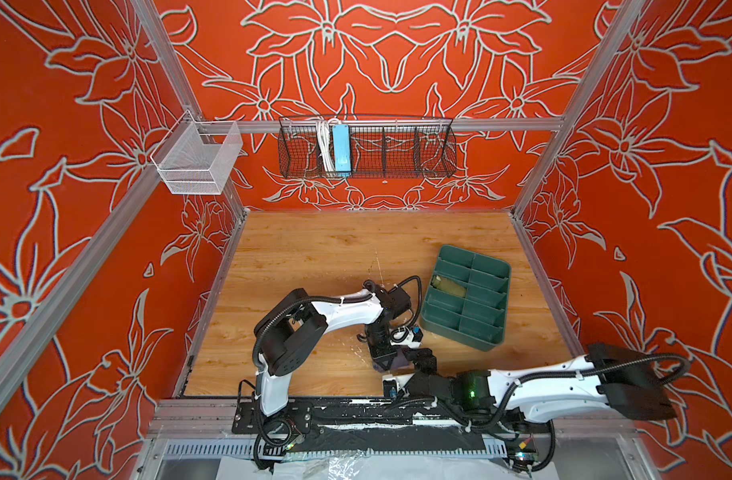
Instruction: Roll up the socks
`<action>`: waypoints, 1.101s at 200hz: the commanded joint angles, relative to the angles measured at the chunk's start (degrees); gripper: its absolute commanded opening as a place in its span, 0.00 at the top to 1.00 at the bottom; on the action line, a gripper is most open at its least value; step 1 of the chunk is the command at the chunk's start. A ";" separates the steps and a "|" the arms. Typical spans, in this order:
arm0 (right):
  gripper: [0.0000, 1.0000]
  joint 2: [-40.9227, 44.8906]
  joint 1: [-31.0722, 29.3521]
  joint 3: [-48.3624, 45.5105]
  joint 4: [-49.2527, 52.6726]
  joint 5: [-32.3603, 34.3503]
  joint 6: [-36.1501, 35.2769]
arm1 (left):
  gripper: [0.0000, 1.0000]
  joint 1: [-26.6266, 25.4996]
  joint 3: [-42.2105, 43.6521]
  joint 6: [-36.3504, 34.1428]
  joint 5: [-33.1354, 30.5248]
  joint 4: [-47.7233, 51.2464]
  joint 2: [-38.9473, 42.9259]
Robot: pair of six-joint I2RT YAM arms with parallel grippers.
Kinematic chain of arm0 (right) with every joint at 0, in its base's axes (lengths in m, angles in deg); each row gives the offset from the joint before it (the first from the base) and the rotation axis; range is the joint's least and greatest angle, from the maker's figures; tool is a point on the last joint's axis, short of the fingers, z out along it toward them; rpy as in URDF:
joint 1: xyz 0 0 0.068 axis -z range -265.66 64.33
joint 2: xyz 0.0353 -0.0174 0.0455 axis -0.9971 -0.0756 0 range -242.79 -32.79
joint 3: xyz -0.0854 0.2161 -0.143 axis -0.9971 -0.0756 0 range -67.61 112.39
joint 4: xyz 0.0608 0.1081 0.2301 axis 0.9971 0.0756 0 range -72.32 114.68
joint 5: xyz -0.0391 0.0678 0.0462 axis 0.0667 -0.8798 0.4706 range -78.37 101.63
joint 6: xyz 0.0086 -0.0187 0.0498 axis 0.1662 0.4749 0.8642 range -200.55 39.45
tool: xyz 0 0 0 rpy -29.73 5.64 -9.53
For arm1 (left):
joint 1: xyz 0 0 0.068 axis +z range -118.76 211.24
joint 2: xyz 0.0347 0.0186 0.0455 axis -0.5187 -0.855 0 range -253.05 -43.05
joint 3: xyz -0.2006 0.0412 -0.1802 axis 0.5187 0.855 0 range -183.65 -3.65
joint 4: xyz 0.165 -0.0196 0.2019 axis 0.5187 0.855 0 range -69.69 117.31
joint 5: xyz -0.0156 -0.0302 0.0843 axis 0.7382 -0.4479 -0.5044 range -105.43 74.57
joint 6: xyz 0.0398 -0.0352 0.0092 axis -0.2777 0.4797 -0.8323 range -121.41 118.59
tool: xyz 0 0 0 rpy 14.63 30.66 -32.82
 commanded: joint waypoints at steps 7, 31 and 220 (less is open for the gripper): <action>0.18 -1.24 0.14 0.89 0.83 2.54 1.60 | 0.95 0.10 2.07 -1.81 -2.62 0.48 -2.93; 0.17 -3.19 1.58 0.03 -3.54 4.38 -1.56 | 0.95 0.09 2.11 -1.76 -2.72 0.45 -2.97; 0.97 -13.09 5.89 6.64 5.11 -12.84 -5.26 | 0.88 0.01 2.23 2.25 -6.88 -4.88 0.14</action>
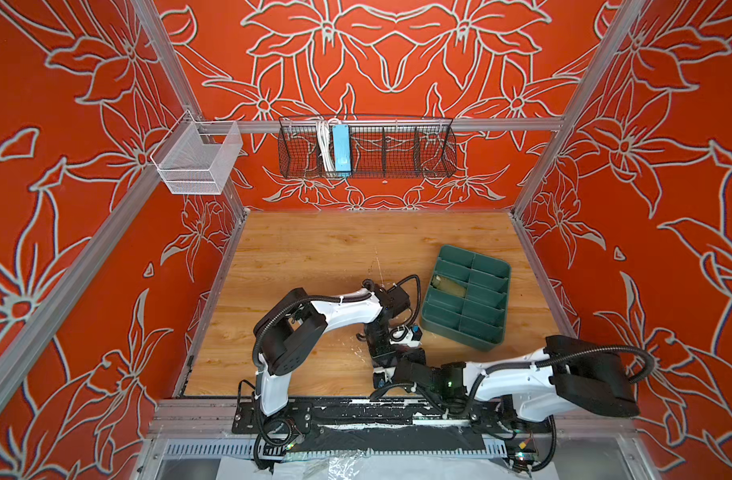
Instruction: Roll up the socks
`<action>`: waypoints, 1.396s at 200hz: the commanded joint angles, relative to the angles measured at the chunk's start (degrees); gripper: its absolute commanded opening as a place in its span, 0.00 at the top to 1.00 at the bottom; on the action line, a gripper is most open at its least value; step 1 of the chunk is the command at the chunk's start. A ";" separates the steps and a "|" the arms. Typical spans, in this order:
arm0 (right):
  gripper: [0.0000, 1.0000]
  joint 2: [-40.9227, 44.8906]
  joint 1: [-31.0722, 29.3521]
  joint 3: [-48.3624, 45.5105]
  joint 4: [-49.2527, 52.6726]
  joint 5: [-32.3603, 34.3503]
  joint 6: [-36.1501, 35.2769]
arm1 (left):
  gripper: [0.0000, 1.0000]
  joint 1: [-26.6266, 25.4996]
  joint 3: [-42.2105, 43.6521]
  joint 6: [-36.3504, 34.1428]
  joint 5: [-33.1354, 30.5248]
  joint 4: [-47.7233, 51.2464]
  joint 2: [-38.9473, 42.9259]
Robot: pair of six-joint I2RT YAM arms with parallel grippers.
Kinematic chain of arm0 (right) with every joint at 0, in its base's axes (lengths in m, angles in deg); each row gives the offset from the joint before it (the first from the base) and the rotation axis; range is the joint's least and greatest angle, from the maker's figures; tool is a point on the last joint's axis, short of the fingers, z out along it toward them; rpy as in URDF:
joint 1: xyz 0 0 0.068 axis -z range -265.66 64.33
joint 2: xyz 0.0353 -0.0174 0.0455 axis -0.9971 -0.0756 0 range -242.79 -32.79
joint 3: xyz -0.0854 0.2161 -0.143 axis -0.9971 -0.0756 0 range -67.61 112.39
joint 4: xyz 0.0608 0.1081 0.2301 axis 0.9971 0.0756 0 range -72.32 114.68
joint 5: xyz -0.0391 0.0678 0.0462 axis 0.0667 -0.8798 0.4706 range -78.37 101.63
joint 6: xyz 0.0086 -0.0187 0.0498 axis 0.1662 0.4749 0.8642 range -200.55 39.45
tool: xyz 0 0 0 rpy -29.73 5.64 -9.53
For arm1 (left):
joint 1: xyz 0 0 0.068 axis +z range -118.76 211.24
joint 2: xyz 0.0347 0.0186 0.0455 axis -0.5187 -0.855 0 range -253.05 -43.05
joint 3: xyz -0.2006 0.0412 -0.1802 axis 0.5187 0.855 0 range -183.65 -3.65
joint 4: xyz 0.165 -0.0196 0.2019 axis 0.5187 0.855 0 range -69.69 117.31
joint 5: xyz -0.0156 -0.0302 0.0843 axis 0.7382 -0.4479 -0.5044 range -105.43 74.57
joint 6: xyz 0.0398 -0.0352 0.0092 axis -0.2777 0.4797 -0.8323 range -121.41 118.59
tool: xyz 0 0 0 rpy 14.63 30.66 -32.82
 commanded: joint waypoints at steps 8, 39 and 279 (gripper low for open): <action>1.00 -0.89 0.04 3.77 14.52 -11.00 2.18 | 0.84 -0.45 2.58 2.56 -7.34 -6.60 0.86; 1.00 -3.80 0.04 9.18 26.46 -12.05 7.45 | 0.54 -0.46 5.73 5.62 -10.08 -14.07 5.51; 1.00 -21.70 16.58 30.14 48.94 -45.52 7.55 | 0.02 0.63 15.07 -24.11 -33.08 -26.45 72.20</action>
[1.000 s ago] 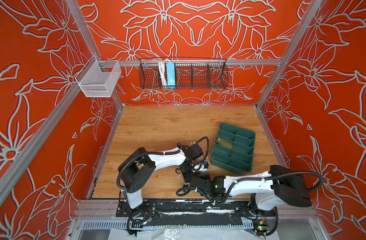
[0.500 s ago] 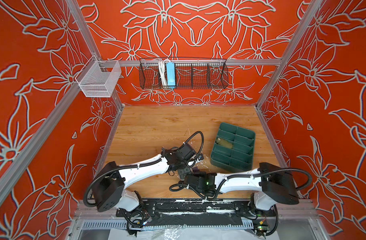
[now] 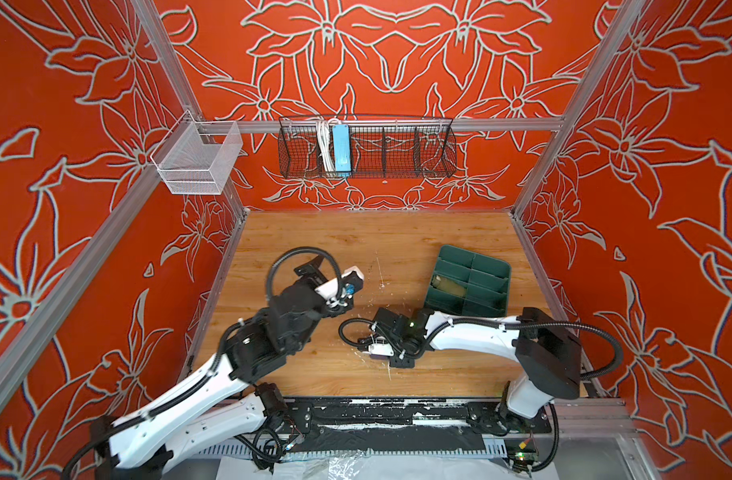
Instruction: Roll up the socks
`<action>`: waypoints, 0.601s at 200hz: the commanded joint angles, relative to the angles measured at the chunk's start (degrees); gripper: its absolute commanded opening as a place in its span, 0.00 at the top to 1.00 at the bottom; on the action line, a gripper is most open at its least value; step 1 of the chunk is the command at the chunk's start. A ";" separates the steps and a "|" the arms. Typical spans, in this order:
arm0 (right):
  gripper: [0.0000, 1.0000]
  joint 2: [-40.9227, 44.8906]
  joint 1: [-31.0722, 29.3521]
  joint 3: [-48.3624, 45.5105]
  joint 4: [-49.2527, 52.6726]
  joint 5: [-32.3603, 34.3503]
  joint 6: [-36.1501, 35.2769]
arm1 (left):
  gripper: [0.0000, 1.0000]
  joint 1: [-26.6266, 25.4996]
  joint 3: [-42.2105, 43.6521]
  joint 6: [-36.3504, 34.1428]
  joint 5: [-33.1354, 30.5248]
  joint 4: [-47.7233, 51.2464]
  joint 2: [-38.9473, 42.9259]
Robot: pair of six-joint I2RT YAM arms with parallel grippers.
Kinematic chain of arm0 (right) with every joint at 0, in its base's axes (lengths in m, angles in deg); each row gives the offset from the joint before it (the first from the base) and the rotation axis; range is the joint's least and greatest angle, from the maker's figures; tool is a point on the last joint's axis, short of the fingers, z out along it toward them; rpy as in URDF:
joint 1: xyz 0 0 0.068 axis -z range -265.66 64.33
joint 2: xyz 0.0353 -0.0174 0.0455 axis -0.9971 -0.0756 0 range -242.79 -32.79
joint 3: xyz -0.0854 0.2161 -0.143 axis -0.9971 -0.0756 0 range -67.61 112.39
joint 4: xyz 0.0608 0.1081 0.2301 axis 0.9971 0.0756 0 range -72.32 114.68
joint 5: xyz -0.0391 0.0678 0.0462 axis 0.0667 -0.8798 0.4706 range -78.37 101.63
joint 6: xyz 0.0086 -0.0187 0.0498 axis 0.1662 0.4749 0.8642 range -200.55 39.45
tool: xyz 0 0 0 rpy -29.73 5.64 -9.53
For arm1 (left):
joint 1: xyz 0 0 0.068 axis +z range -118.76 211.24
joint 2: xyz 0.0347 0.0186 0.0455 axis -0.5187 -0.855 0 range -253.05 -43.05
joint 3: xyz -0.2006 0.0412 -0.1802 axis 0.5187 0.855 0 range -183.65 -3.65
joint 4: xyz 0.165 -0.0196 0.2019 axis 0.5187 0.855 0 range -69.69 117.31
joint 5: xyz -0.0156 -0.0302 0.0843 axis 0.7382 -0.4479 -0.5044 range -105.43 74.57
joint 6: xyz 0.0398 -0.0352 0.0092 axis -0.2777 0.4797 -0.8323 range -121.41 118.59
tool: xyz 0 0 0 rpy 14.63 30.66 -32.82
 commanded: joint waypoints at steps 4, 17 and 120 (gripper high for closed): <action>1.00 -6.11 0.16 -1.63 8.53 -14.69 -2.55 | 0.03 0.12 -4.10 -8.37 20.08 11.25 4.77; 1.00 -6.59 1.11 -1.26 8.08 -16.27 -3.42 | 0.03 0.12 -5.57 -11.79 26.34 16.70 4.81; 1.00 -13.71 8.13 6.29 12.85 -23.22 -9.20 | 0.02 -21.29 17.94 -20.43 12.83 8.11 -10.49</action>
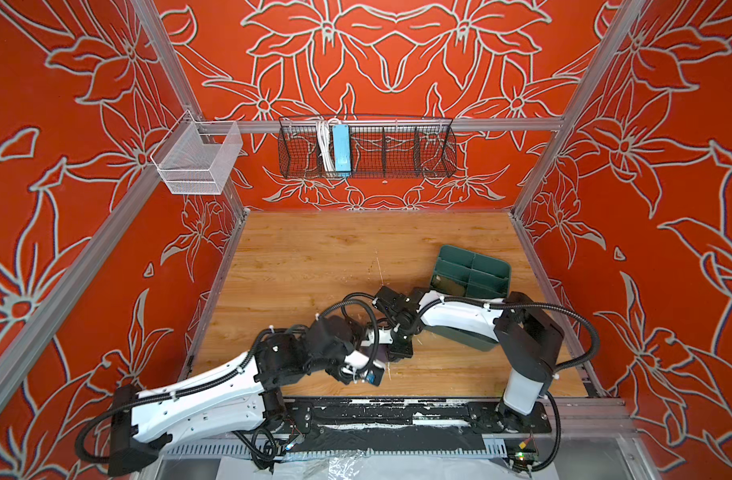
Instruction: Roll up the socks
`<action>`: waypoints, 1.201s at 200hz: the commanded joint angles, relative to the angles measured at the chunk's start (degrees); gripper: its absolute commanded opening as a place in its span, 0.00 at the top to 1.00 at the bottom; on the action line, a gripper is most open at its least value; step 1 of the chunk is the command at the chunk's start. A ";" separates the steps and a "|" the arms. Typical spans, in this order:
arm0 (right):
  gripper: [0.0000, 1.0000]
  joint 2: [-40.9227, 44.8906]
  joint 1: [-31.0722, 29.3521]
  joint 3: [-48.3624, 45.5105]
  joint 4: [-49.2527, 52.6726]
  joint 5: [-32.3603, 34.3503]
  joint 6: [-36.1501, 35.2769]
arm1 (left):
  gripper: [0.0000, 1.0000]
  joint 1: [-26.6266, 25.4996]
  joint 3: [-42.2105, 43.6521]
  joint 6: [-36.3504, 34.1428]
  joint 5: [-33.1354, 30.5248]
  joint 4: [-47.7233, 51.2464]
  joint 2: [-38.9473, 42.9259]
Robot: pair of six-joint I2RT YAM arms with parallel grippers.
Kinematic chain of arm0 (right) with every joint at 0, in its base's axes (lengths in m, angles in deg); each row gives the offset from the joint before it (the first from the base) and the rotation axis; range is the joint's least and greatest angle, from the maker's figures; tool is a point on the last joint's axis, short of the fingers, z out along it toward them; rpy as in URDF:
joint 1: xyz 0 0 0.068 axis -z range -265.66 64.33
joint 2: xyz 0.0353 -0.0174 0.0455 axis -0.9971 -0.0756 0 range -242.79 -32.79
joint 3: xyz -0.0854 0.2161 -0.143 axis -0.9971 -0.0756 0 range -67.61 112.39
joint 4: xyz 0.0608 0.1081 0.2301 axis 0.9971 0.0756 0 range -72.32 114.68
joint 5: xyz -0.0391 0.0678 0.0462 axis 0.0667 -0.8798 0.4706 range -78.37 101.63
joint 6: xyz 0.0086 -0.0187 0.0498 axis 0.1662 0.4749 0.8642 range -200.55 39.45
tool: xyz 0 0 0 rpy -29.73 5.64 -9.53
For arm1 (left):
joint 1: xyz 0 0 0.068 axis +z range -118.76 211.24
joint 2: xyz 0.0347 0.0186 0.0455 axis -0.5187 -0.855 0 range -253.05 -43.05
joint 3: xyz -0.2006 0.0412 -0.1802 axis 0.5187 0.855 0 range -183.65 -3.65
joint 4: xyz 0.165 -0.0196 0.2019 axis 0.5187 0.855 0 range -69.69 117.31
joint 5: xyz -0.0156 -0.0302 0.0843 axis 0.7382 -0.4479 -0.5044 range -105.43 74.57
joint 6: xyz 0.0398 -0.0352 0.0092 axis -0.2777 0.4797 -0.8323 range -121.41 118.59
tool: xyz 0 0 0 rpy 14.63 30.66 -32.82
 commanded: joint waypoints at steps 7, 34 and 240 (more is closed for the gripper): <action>1.00 -7.29 -0.17 -0.41 6.18 -3.57 -2.64 | 0.02 -8.56 4.82 0.98 -10.46 -9.56 -4.67; 1.00 -7.78 0.19 0.13 6.46 -3.71 -2.73 | 0.00 -9.97 4.46 13.73 -13.76 -16.46 -14.10; 1.00 -3.57 0.93 -2.25 2.45 -0.80 0.90 | 1.00 -7.77 0.48 27.95 -20.51 -28.17 -41.63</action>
